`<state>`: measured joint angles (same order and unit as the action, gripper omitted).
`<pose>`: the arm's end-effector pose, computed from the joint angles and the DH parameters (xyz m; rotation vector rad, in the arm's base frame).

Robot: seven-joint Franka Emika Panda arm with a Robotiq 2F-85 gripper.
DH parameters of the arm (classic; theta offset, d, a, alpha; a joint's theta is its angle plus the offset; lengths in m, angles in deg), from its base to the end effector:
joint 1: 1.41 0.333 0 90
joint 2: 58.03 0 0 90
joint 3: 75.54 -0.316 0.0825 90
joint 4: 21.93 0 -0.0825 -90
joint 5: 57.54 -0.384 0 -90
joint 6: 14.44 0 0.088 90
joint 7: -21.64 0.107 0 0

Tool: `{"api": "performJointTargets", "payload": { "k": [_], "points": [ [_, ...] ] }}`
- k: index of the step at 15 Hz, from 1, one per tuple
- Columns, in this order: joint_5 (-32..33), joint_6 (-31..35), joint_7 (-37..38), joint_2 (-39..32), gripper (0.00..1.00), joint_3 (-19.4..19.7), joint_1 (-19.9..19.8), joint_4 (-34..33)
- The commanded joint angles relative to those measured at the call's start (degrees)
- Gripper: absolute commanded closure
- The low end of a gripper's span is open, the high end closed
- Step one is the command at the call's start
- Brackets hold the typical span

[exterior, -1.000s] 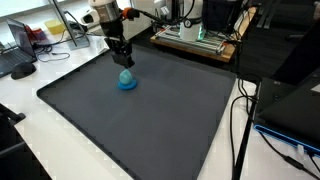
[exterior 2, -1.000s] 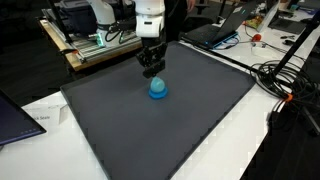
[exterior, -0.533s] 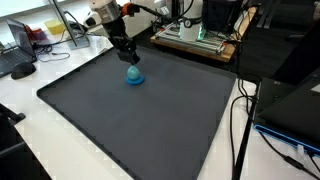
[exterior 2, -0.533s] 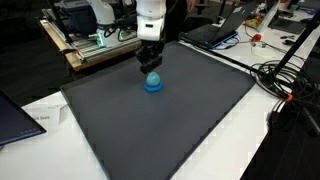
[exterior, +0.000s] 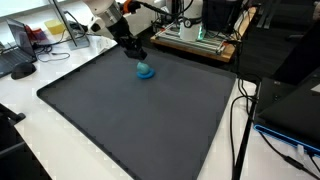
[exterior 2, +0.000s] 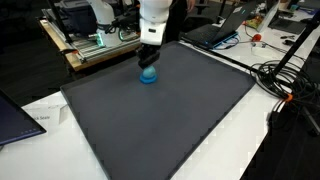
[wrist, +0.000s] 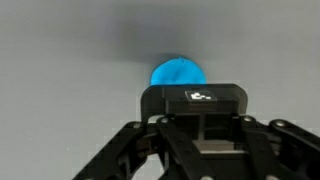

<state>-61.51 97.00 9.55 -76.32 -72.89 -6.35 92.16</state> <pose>0.5566 -0.0689 0.2781 -2.9885 -0.0612 0.5318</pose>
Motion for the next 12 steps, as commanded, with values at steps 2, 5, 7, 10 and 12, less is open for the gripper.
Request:
{"api": "performJointTargets", "payload": {
  "k": [2, 5, 7, 10, 12],
  "points": [
    [-0.9, -7.1, -1.3, -1.2, 0.78, -0.9, -0.5, -3.9],
    [-1.2, -9.1, -1.4, -1.4, 0.78, -1.2, -0.5, -5.4],
    [-1.6, -10.2, -1.5, -1.4, 0.78, -1.5, -0.5, -6.6],
    [-2.0, -10.6, -1.4, -1.5, 0.78, -1.8, -0.4, -8.2],
    [-2.3, -10.2, -1.1, -1.7, 0.78, -1.9, -0.4, -9.5]
  ]
}}
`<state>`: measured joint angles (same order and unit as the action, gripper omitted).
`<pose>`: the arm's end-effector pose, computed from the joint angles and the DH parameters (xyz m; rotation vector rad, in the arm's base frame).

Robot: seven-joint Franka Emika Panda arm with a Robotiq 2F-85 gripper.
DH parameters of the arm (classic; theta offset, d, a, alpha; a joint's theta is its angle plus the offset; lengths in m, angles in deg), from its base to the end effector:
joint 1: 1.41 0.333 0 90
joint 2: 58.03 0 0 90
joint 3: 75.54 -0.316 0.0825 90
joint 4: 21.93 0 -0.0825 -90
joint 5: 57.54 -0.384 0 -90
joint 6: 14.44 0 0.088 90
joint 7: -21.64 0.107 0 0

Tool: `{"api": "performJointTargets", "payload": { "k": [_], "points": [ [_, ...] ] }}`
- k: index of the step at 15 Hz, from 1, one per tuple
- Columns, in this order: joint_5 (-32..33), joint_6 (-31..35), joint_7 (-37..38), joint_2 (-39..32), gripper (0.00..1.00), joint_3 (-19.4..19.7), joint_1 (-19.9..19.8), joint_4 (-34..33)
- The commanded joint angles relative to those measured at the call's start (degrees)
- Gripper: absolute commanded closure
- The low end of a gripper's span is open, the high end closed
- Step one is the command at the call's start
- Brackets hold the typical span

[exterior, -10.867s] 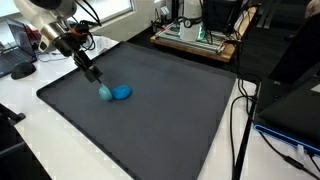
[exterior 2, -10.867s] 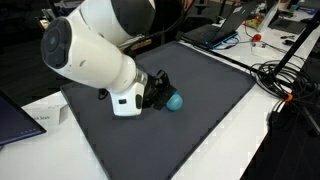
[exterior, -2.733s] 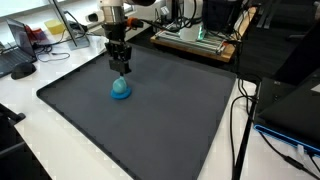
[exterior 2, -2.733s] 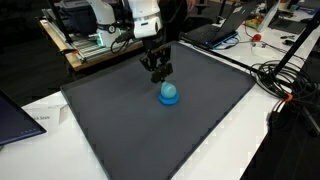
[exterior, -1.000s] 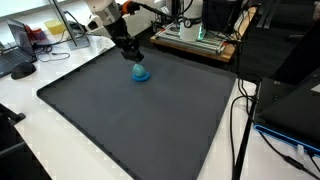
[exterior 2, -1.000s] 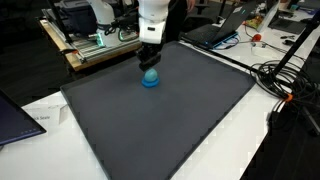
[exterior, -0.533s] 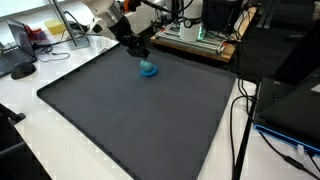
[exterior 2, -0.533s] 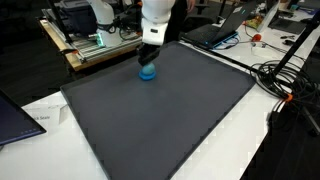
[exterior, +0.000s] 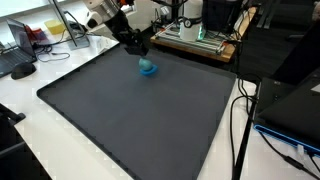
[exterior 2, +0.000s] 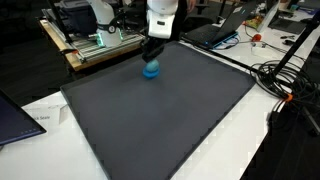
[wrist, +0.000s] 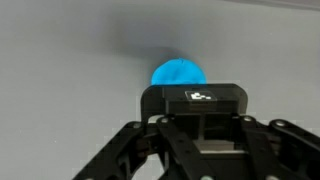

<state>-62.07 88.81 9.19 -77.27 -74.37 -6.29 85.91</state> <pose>0.5731 -0.0536 0.3052 -2.9490 -0.1137 0.5985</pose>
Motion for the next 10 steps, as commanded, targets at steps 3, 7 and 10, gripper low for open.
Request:
{"api": "performJointTargets", "payload": {
  "k": [3, 7, 10],
  "points": [
    [-2.2, -1.3, -0.8, -0.9, 0.78, -0.7, -0.3, -4.9],
    [-2.1, 0.2, -0.4, -0.9, 0.78, -1.0, 0.0, -6.8],
    [-1.7, 1.8, -0.2, -0.7, 0.78, -1.1, 0.3, -7.6]
  ]
}}
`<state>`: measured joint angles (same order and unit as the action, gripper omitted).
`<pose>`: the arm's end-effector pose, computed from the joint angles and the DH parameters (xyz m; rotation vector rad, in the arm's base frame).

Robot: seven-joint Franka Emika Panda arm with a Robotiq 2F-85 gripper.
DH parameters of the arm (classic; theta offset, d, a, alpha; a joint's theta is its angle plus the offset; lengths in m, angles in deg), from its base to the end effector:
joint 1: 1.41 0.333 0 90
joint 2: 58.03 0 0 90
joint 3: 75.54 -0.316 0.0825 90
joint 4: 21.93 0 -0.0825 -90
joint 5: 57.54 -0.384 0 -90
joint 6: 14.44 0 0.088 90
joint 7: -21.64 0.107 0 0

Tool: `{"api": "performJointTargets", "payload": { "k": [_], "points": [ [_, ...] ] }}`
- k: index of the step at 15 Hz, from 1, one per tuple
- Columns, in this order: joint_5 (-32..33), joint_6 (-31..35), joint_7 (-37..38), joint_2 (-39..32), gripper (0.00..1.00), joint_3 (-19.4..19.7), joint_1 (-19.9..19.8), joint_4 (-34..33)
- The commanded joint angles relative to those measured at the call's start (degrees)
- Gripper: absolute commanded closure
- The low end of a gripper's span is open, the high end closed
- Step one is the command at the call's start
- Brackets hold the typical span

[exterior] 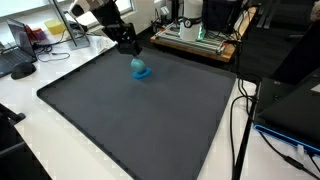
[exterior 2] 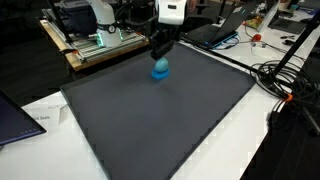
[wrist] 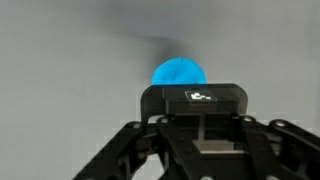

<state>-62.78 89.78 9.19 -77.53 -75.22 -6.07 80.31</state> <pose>0.6035 -0.0448 0.3432 -2.9792 -0.1405 0.4353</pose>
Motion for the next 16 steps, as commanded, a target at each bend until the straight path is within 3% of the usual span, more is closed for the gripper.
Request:
{"api": "performJointTargets", "payload": {
  "k": [1, 9, 16],
  "points": [
    [-1.1, 1.5, -0.2, -0.3, 0.78, -0.4, 0.1, -2.3],
    [-0.3, 8.4, 1.2, 1.5, 0.78, -0.3, 0.6, -1.6],
    [7.3, 10.3, 12.2, 2.0, 0.78, 0.2, 5.1, -3.1]
  ]
}}
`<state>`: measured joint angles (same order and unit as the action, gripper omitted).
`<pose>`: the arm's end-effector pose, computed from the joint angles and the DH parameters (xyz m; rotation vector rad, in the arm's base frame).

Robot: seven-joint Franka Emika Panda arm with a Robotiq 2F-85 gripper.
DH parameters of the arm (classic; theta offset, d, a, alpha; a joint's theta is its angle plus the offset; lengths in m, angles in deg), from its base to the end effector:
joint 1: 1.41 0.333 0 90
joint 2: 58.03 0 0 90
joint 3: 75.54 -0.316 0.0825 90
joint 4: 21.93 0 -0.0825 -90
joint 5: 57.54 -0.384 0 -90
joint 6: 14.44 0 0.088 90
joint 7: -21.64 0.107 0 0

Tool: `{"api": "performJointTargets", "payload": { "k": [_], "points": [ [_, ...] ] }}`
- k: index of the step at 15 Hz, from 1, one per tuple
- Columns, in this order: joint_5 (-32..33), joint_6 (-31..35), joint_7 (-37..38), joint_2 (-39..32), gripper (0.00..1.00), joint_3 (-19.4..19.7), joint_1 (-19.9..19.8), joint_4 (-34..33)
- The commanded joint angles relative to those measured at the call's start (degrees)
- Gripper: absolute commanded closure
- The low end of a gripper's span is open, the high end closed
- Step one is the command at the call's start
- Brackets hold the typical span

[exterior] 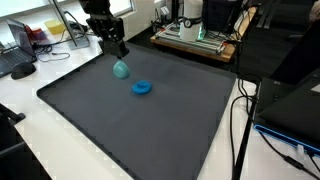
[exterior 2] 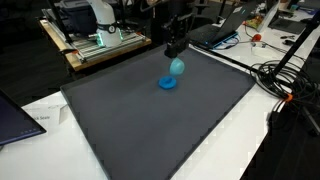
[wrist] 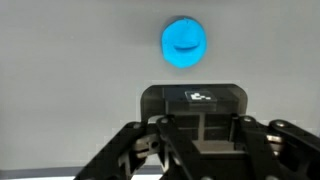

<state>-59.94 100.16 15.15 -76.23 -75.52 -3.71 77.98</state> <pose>0.6355 -0.0232 0.3871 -3.0971 -0.0839 0.0902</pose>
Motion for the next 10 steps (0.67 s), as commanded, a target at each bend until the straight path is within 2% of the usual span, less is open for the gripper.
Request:
{"api": "performJointTargets", "payload": {
  "k": [1, 5, 7, 8, 10],
  "points": [
    [6.1, 0.0, 8.5, 0.6, 0.78, 0.5, 3.7, -1.0],
    [14.0, -0.8, 18.7, -0.5, 0.78, 0.7, 7.9, -2.8],
    [14.8, -1.3, 18.6, -0.6, 0.78, -0.3, 8.8, -2.9],
    [13.1, -0.1, 17.5, -0.1, 0.53, -0.2, 7.8, -1.5],
    [13.4, -0.1, 17.9, -0.3, 0.53, -0.4, 8.8, -1.6]
  ]
}}
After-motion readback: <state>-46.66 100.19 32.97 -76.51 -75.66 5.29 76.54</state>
